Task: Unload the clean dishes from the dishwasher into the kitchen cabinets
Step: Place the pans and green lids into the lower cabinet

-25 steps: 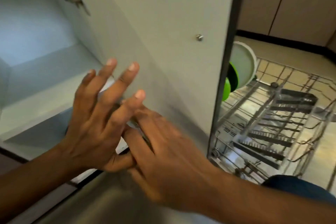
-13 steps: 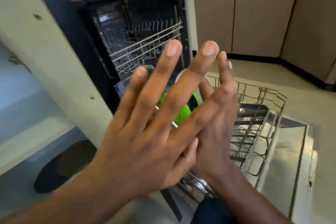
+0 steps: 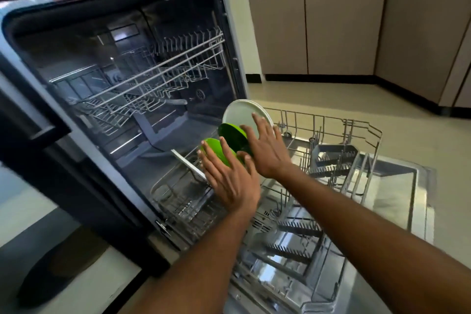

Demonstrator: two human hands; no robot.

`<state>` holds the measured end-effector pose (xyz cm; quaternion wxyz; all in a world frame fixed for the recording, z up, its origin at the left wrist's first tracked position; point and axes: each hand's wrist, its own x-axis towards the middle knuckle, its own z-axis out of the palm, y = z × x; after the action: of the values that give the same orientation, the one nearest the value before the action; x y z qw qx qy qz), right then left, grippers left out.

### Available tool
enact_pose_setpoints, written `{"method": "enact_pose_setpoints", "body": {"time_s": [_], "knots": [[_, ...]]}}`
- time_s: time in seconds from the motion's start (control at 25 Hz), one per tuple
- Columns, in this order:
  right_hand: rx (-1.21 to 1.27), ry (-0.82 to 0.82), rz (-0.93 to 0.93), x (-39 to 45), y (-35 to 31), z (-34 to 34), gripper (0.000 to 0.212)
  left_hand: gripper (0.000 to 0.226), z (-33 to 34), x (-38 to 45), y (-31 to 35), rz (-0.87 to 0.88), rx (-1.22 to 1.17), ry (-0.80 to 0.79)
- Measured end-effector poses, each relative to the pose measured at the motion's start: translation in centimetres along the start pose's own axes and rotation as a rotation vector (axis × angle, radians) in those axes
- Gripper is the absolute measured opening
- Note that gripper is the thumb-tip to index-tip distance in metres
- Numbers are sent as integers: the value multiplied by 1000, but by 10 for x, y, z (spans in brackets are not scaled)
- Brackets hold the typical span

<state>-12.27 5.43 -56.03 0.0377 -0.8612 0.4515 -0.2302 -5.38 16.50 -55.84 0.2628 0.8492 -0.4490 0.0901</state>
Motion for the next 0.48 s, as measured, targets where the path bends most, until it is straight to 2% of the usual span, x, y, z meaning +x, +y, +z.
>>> {"method": "enact_pose_setpoints", "body": {"time_s": [0.08,0.16,0.24,0.32,0.4,0.48], "knots": [[67,44,93,13,5,21,76,97,6,19,-7,84,151,74],[219,172,298,33,9,25,77,97,1,42,-8,24,116,248],[403,196,462,53,21,24,77,102,-3,57,-11,-243,-34,414],[577,149,572,68,37,24,66,105,-10,59,-18,-542,-278,483],[626,86,598,70,42,24,47,89,-14,50,-24,-725,-511,385],[635,105,572,61,39,19,38,63,-17,42,-22,-730,-579,231]]}}
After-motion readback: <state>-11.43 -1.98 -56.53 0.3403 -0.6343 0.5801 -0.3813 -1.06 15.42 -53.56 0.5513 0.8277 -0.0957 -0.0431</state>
